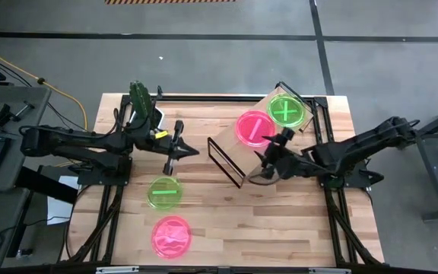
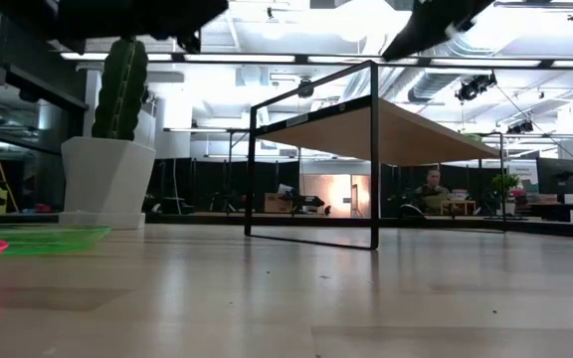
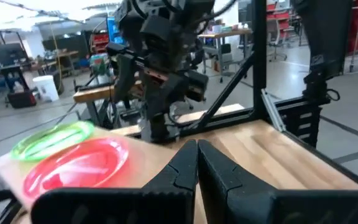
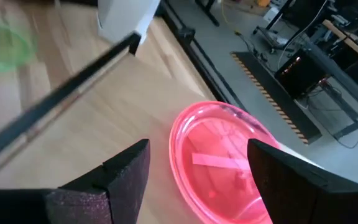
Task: Place and stack plates onto a shelf
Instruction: Stack the green plate on top of green plate on the shelf
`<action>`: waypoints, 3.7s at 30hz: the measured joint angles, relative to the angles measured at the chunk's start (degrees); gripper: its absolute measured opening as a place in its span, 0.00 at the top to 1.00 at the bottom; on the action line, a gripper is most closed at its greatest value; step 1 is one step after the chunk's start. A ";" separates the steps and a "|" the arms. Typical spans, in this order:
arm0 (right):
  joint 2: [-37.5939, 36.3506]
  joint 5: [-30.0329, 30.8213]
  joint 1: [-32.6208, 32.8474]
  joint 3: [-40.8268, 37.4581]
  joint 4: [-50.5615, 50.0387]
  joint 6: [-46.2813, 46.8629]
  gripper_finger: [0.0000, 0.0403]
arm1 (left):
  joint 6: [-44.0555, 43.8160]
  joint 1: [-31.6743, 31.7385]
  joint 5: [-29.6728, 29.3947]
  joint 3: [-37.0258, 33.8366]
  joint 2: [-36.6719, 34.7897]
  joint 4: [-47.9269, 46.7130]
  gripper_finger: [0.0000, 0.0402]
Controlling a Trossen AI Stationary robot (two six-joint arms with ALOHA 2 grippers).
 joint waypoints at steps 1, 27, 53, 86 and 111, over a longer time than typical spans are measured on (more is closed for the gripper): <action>-0.99 0.97 1.20 0.02 -0.71 1.51 0.35 | 0.07 -1.24 -1.21 0.00 -0.17 -0.04 0.98; -6.79 11.82 13.43 -11.65 -2.94 19.23 0.35 | -31.06 -22.63 -11.65 0.00 9.11 -39.95 0.51; -6.75 11.35 13.40 -11.72 -2.50 20.30 0.35 | 19.31 -36.57 -31.22 20.83 30.28 -58.67 0.51; -6.64 10.14 13.38 -11.72 -2.52 22.29 0.35 | 43.55 -30.00 -29.49 24.50 39.78 -68.47 0.54; -6.63 10.01 13.38 -11.72 -2.53 23.62 0.35 | 38.57 -29.90 -33.81 28.29 40.36 -67.89 0.99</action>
